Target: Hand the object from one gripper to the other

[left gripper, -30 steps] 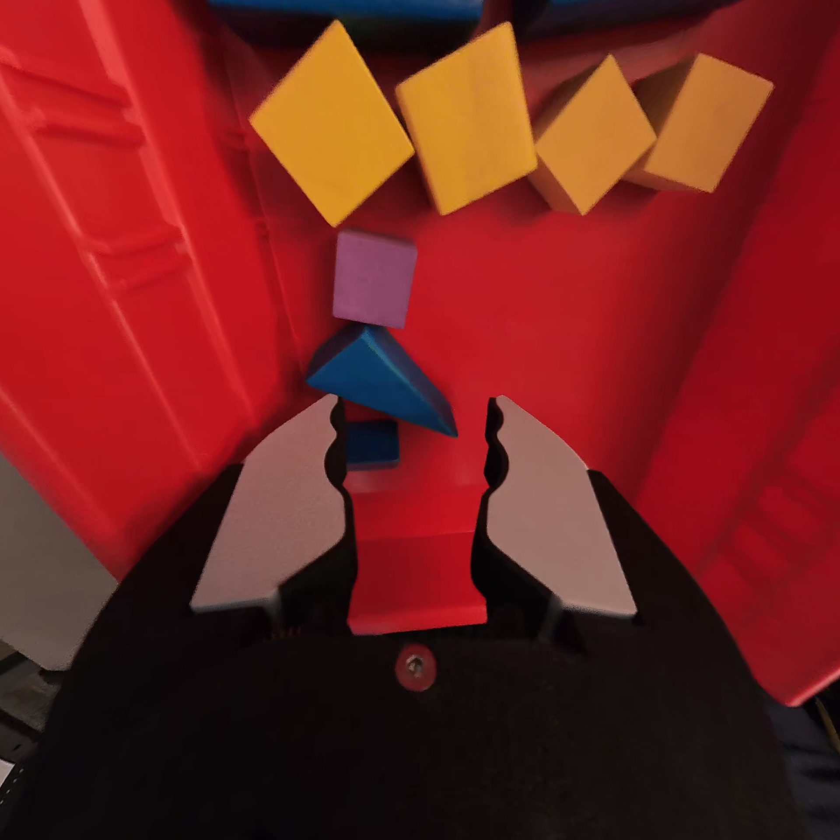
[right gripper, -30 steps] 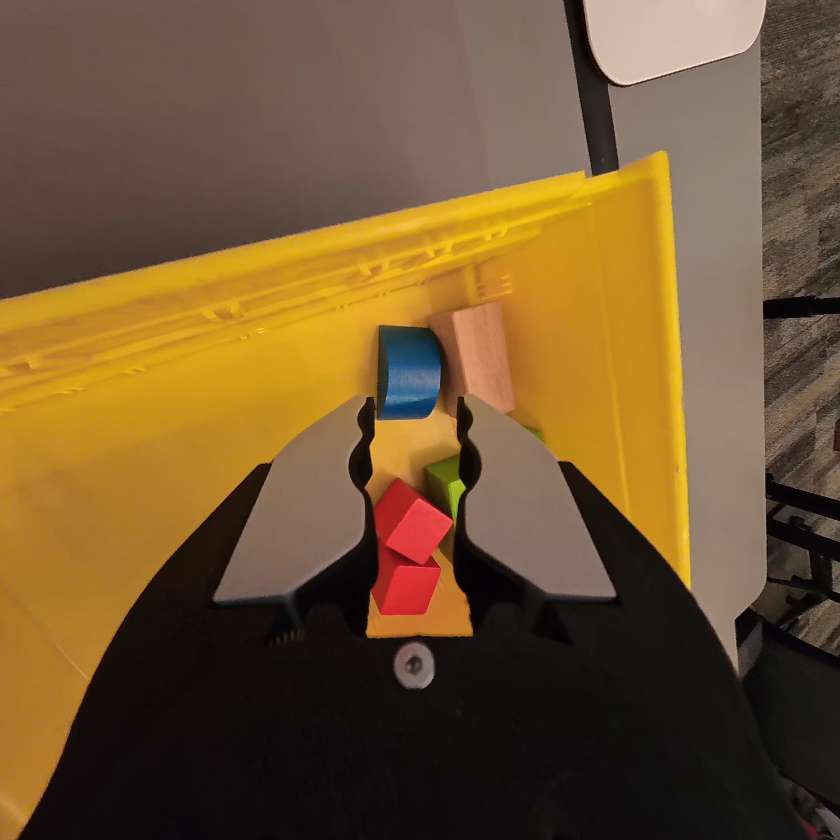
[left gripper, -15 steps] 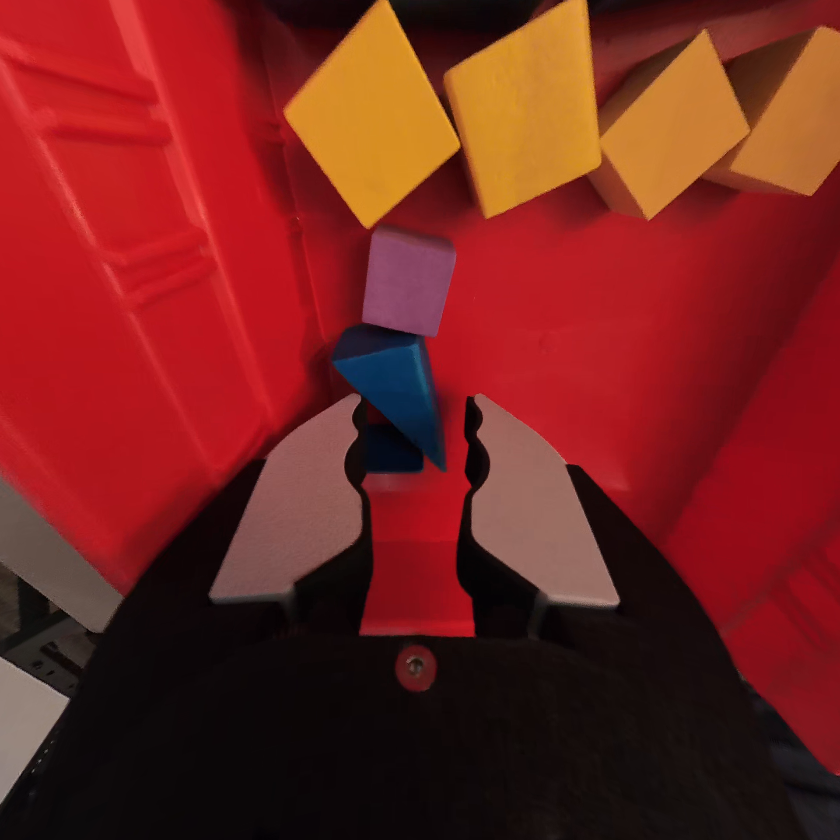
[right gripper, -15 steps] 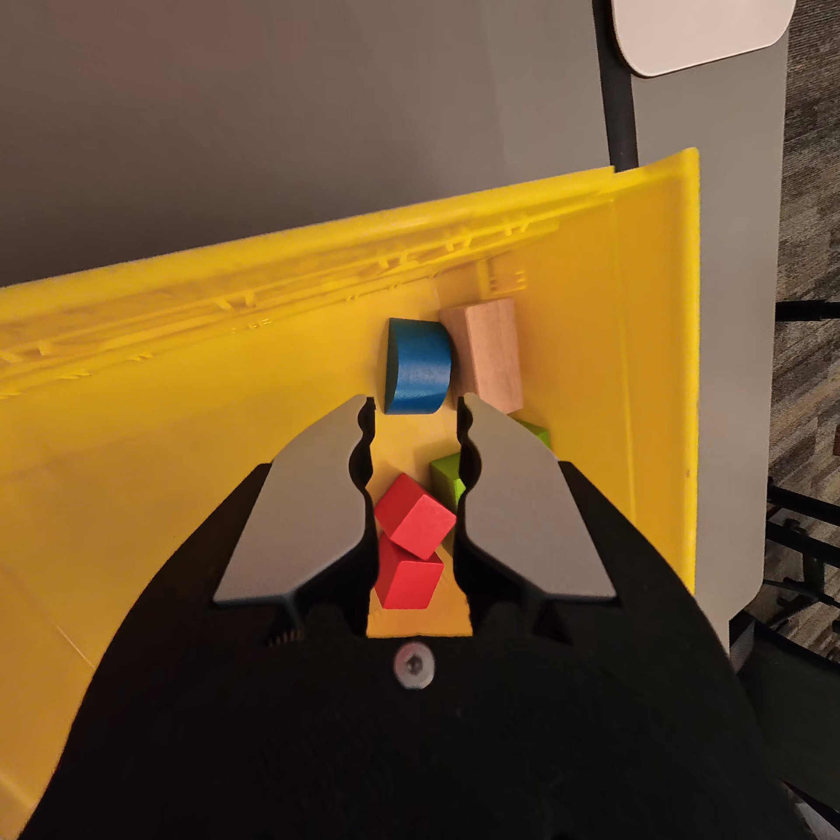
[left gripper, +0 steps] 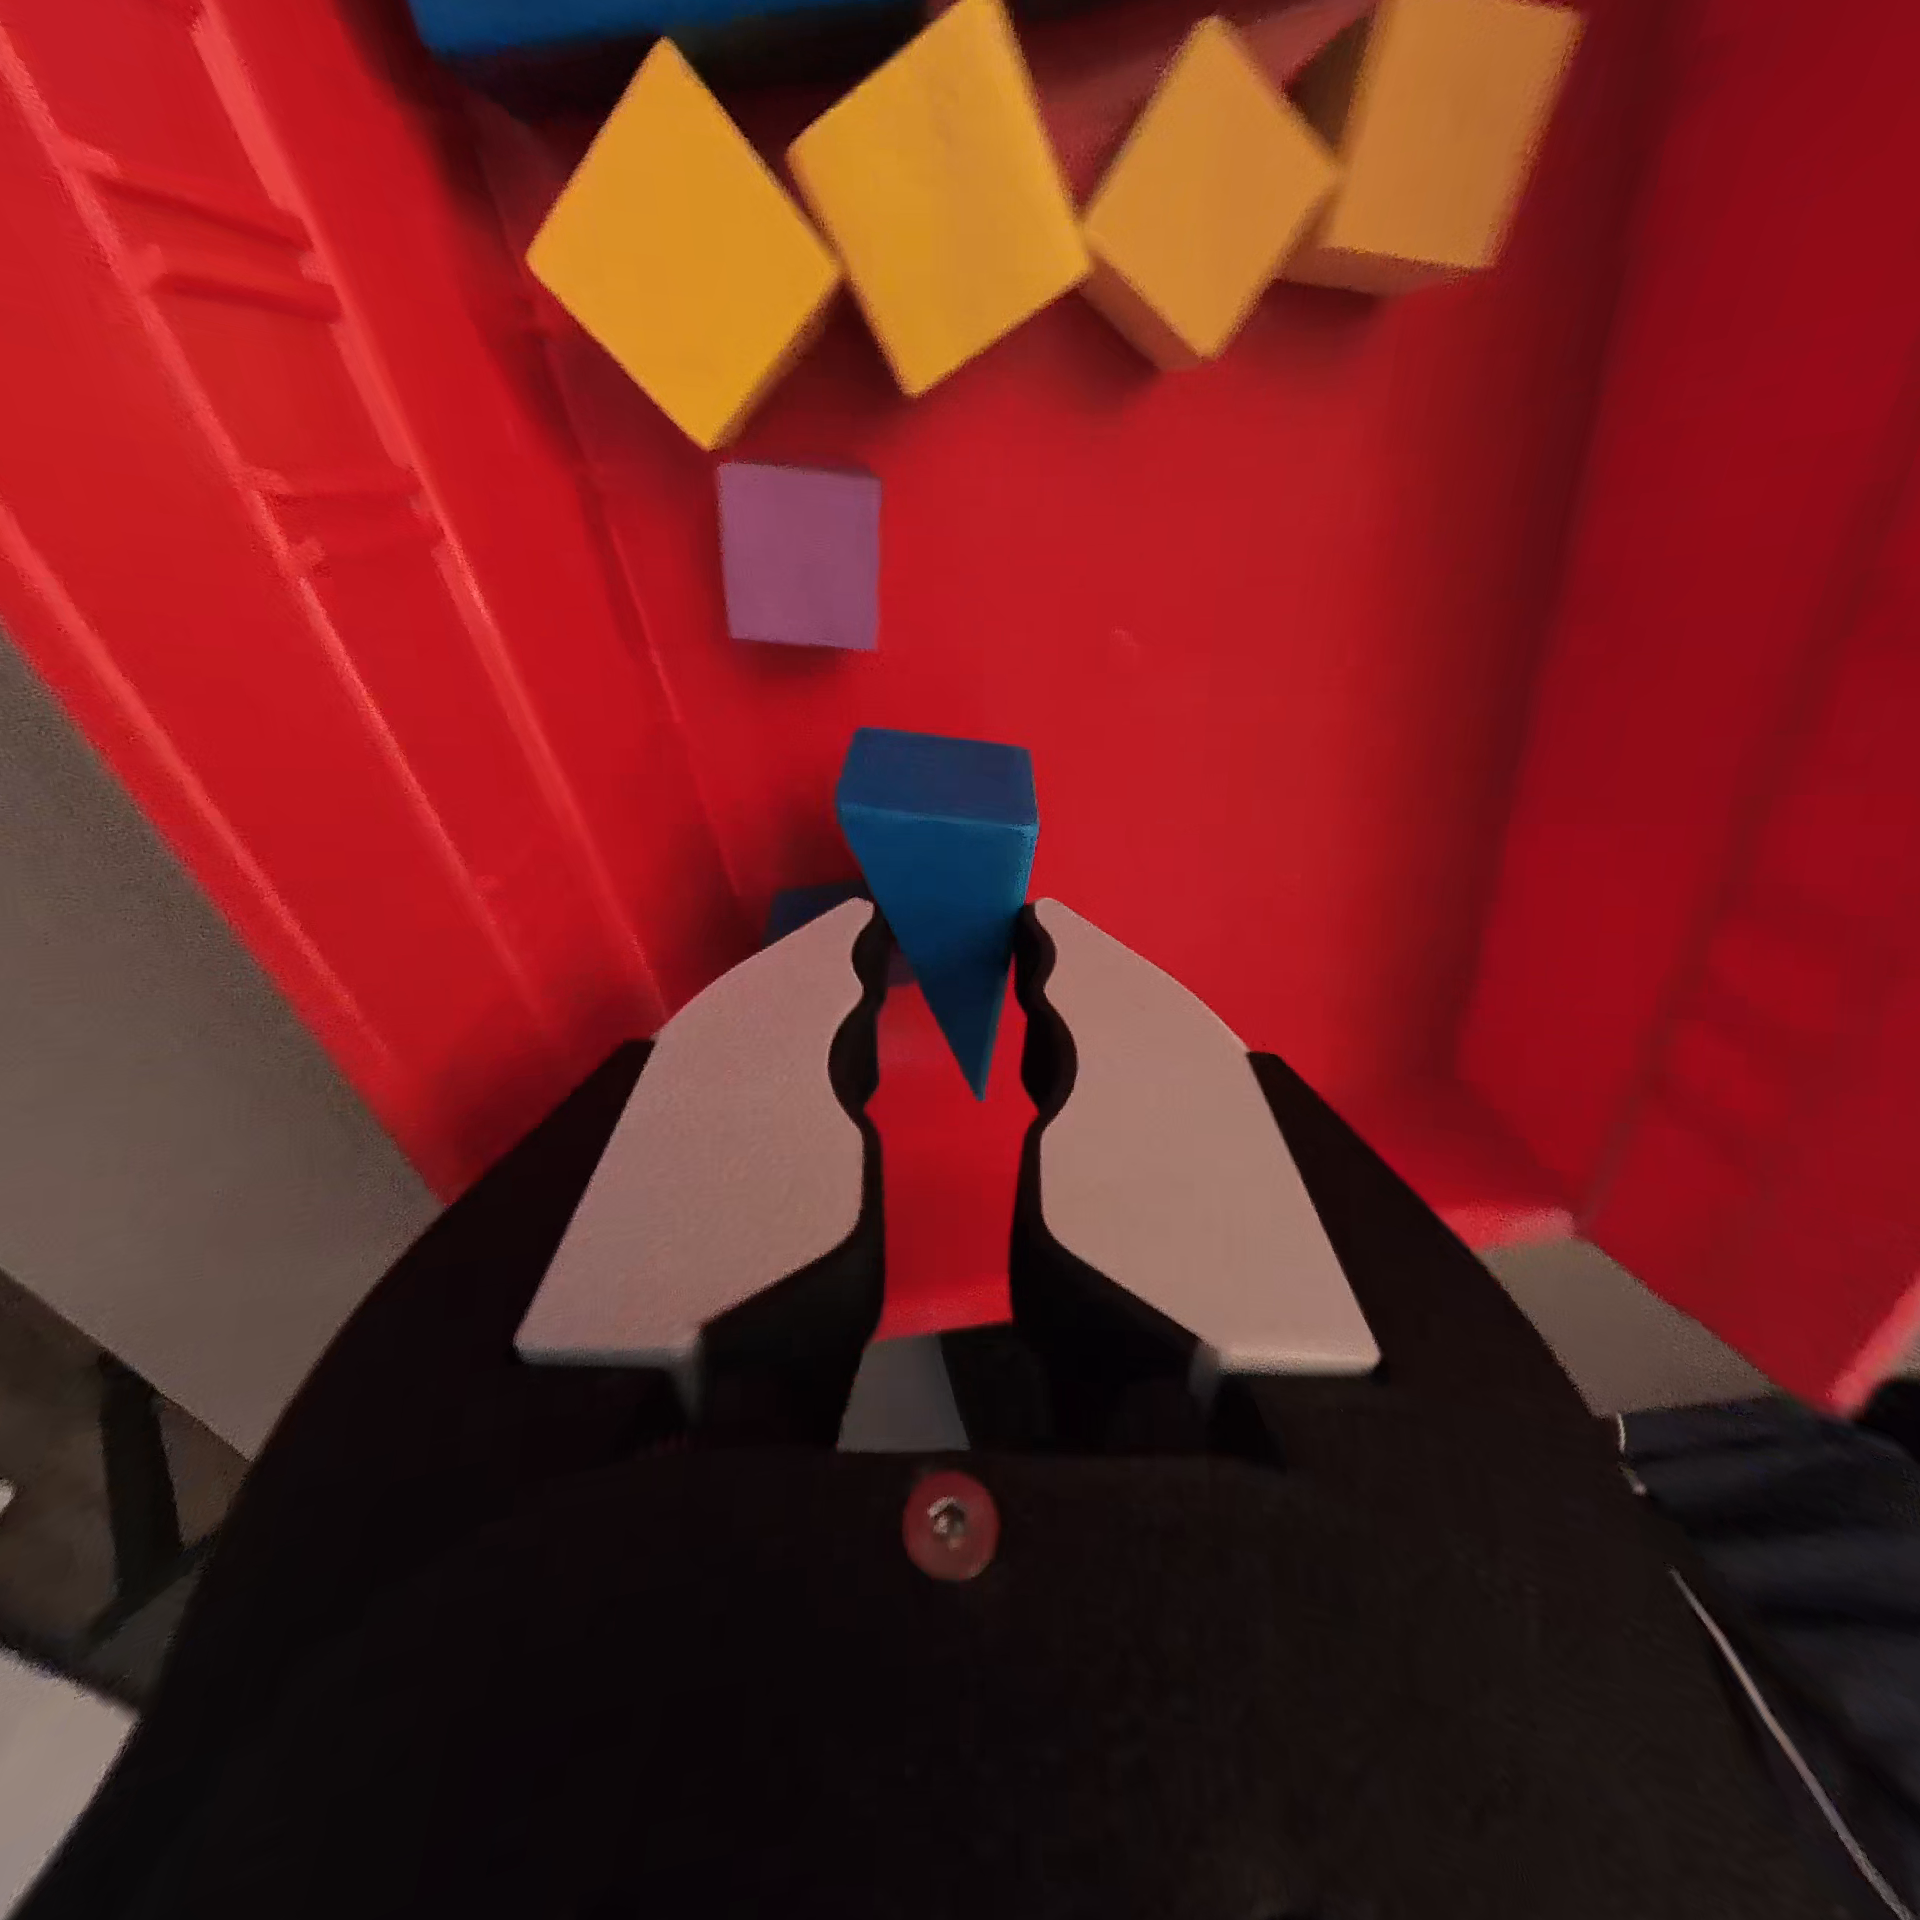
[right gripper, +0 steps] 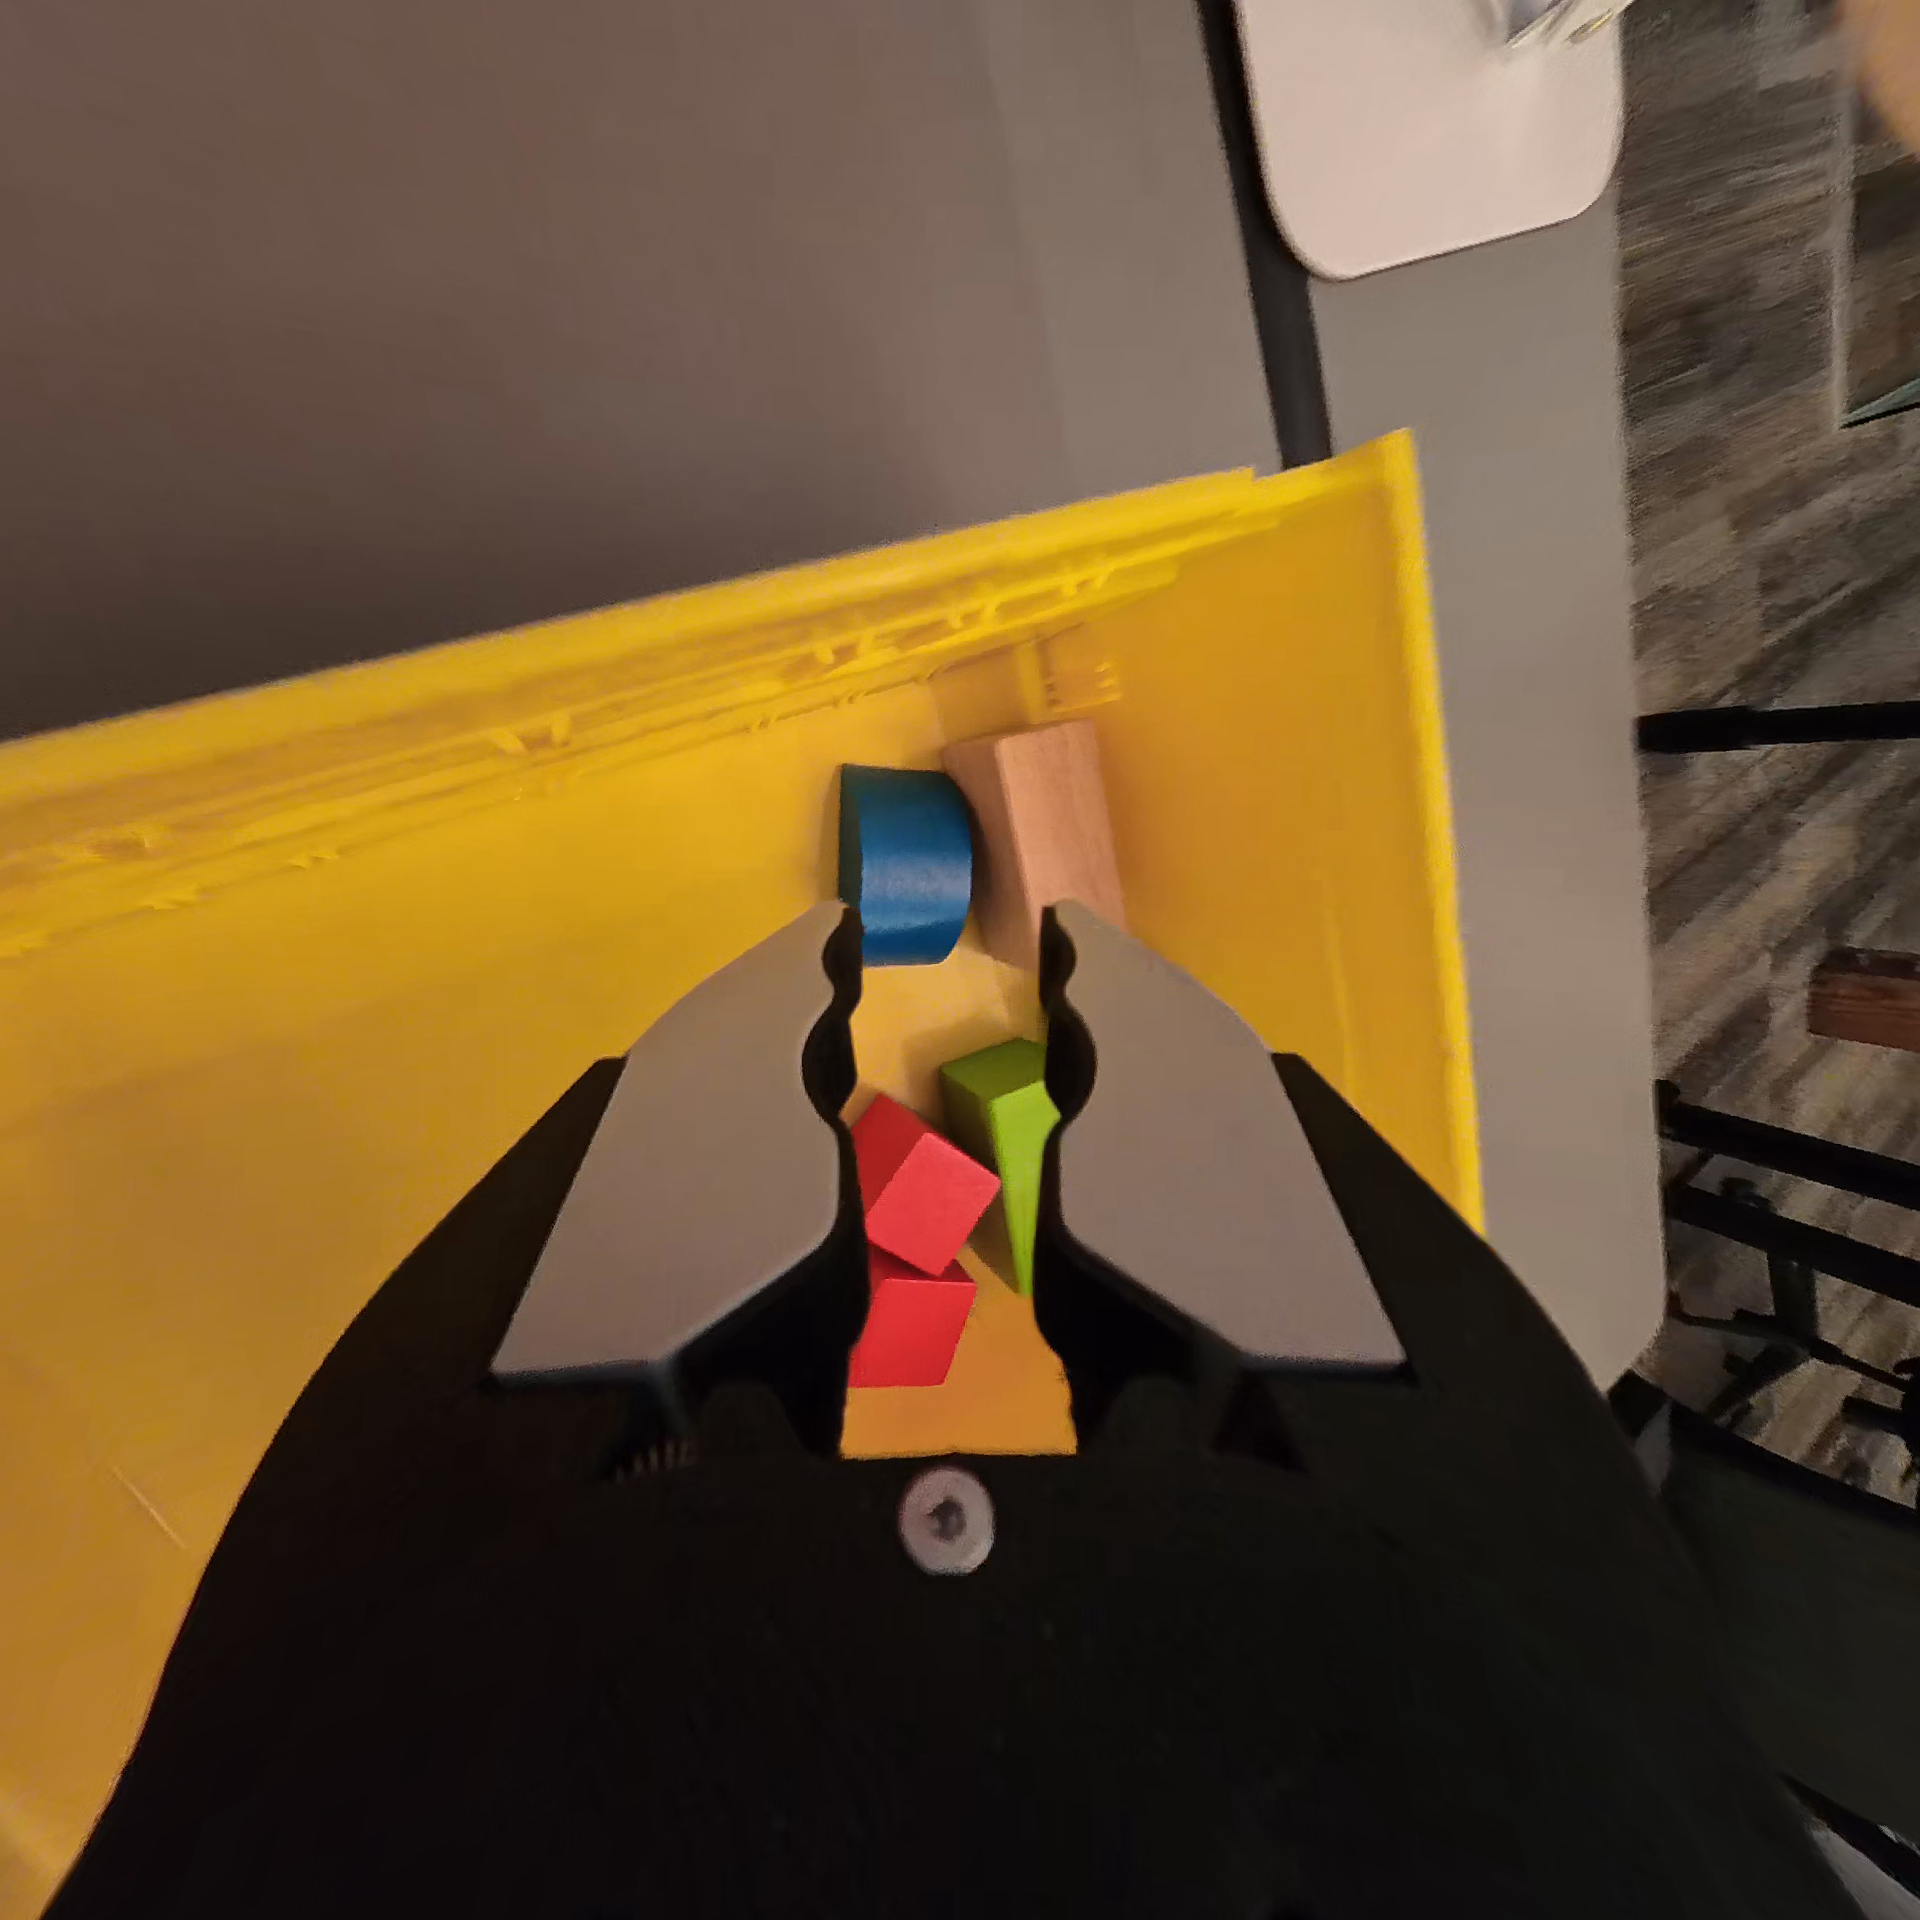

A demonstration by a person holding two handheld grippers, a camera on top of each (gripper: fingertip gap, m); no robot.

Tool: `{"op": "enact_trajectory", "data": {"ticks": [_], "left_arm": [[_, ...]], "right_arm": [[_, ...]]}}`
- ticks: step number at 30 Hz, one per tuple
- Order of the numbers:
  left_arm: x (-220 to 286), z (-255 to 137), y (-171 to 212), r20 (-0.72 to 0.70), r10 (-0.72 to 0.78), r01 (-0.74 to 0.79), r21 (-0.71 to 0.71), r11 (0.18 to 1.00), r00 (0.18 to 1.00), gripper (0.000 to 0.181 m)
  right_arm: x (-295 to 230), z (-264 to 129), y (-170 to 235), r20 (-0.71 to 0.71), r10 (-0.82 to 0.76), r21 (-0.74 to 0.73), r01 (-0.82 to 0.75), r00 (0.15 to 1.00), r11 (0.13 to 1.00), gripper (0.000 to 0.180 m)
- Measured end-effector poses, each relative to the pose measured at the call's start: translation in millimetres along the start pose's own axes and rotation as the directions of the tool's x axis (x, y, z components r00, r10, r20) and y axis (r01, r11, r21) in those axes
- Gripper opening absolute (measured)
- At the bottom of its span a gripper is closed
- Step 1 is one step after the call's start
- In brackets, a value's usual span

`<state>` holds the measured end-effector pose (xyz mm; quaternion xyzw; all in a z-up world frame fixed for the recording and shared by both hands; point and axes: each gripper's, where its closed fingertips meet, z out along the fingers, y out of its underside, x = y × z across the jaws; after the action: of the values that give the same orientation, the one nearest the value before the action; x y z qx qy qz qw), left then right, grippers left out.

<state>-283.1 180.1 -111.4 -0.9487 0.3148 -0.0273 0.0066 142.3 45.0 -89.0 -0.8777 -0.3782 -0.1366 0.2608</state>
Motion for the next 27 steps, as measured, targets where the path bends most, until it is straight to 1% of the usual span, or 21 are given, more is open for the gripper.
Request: {"op": "enact_trajectory", "data": {"ticks": [1, 3, 4, 5, 6, 7, 8, 10, 11, 13, 15, 16, 18, 20, 23, 25, 27], "left_arm": [[8.9, -11.0, 0.7, -0.038, 0.039, -0.037, 0.039, 0.999, 0.999, 0.023], [35.4, -38.1, 3.1, -0.157, 0.147, -0.124, 0.148, 0.981, 0.977, 0.023], [52.9, -54.4, 4.6, -0.231, 0.22, -0.169, 0.221, 0.961, 0.948, 0.023], [71.7, -71.8, 6.9, -0.304, 0.304, -0.213, 0.299, 0.93, 0.903, 0.023], [91.3, -88.9, 11.7, -0.373, 0.394, -0.254, 0.37, 0.893, 0.84, 0.023], [111.8, -104.2, 20.4, -0.44, 0.487, -0.3, 0.428, 0.852, 0.755, 0.023], [131.6, -116.2, 33.4, -0.503, 0.572, -0.352, 0.468, 0.811, 0.648, 0.023], [160.7, -125.3, 64.7, -0.594, 0.673, -0.478, 0.48, 0.736, 0.441, 0.023], [170.4, -123.8, 77.1, -0.615, 0.698, -0.539, 0.471, 0.699, 0.367, 0.023], [188.2, -118.7, 92.9, -0.64, 0.723, -0.629, 0.456, 0.63, 0.26, 0.023], [204.9, -115.9, 106.6, -0.677, 0.717, -0.688, 0.444, 0.574, 0.162, 0.023], [211.5, -114.2, 111.5, -0.691, 0.712, -0.71, 0.437, 0.553, 0.128, 0.023], [221.9, -110.3, 118.1, -0.71, 0.7, -0.741, 0.426, 0.519, 0.082, 0.023], [229.4, -108.0, 122.0, -0.728, 0.683, -0.758, 0.418, 0.501, 0.051, 0.023], [235.5, -106.4, 126.1, -0.742, 0.67, -0.774, 0.414, 0.48, 0.018, 0.023], [238.7, -106.7, 128.9, -0.74, 0.673, -0.781, 0.421, 0.461, -0.001, 0.023], [241.7, -109.8, 130.8, -0.738, 0.675, -0.779, 0.435, 0.452, -0.02, 0.023]], "right_arm": [[3.3, -5.5, -6.1, -0.024, 0.001, 0.027, 0.0, 1.0, 1.0, 0.033], [9.5, -21.2, -24.6, -0.087, -0.011, 0.103, 0.02, 0.996, 0.995, 0.033], [13.1, -31.7, -37.4, -0.135, -0.023, 0.153, 0.044, 0.991, 0.987, 0.033], [14.2, -44.3, -53.3, -0.178, -0.039, 0.217, 0.077, 0.983, 0.973, 0.033], [9.1, -58.1, -72.0, -0.198, -0.059, 0.296, 0.118, 0.978, 0.948, 0.033], [-1.7, -72.8, -92.9, -0.202, -0.088, 0.387, 0.162, 0.975, 0.908, 0.033], [-18.6, -87.8, -113.8, -0.192, -0.135, 0.476, 0.213, 0.972, 0.853, 0.034], [-72.5, -114.0, -146.1, -0.117, -0.306, 0.621, 0.31, 0.945, 0.72, 0.034], [-100.8, -126.9, -160.1, -0.088, -0.384, 0.68, 0.337, 0.919, 0.651, 0.038], [-148.7, -148.2, -185.2, -0.083, -0.492, 0.757, 0.376, 0.867, 0.535, 0.047], [-181.5, -156.5, -201.0, -0.157, -0.557, 0.769, 0.455, 0.815, 0.449, 0.051], [-191.0, -156.7, -206.4, -0.205, -0.571, 0.756, 0.499, 0.795, 0.424, 0.052], [-206.0, -156.5, -213.7, -0.257, -0.588, 0.745, 0.545, 0.767, 0.385, 0.052], [-219.5, -155.0, -215.1, -0.239, -0.618, 0.754, 0.544, 0.749, 0.367, 0.052], [-225.5, -149.2, -214.2, -0.23, -0.64, 0.746, 0.555, 0.733, 0.368, 0.042], [-227.1, -148.5, -212.9, -0.208, -0.646, 0.753, 0.541, 0.734, 0.373, 0.036], [-228.0, -152.5, -210.6, -0.176, -0.652, 0.767, 0.517, 0.738, 0.379, 0.035]]}}
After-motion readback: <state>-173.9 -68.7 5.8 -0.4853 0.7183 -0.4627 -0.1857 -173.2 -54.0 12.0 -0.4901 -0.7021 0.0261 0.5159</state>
